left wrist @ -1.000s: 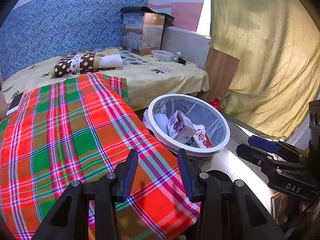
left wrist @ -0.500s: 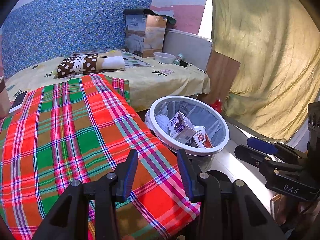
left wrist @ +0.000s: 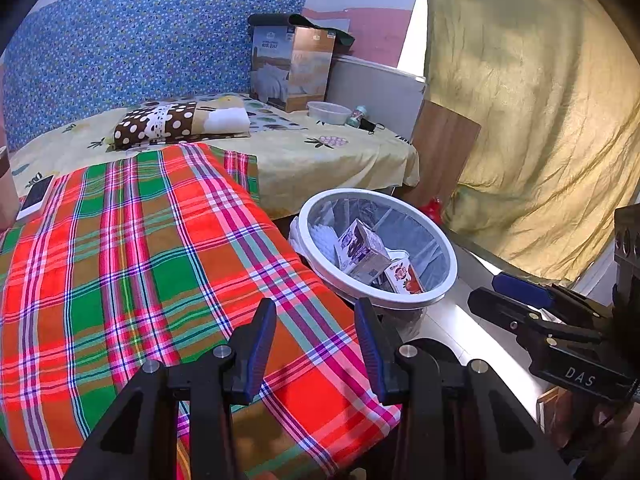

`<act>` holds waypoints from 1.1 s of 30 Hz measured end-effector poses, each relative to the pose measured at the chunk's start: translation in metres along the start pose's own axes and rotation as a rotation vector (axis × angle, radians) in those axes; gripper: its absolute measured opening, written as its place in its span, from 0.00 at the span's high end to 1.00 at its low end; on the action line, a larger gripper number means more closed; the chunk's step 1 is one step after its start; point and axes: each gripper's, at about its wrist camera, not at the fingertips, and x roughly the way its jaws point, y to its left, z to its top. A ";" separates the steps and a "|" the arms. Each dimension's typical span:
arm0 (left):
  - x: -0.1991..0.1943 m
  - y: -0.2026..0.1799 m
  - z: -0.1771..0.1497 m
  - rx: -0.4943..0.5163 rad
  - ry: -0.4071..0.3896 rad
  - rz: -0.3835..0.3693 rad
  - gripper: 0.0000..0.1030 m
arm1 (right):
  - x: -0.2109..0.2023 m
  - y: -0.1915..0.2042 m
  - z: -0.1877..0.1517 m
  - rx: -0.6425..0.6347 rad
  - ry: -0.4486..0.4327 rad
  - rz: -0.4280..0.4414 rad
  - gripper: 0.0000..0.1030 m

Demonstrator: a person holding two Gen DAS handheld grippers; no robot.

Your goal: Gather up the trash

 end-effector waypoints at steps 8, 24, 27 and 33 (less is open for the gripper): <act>-0.001 -0.001 -0.001 0.002 -0.001 0.001 0.61 | 0.000 0.000 0.000 0.000 0.000 0.000 0.44; -0.002 -0.004 -0.001 0.025 -0.010 0.042 0.61 | 0.001 -0.001 0.001 0.001 0.001 0.001 0.44; -0.002 -0.003 -0.001 0.022 -0.010 0.045 0.61 | 0.001 -0.001 0.001 0.002 0.002 0.000 0.44; 0.001 -0.002 -0.002 0.022 -0.003 0.054 0.61 | 0.002 -0.001 0.001 0.001 0.003 0.001 0.44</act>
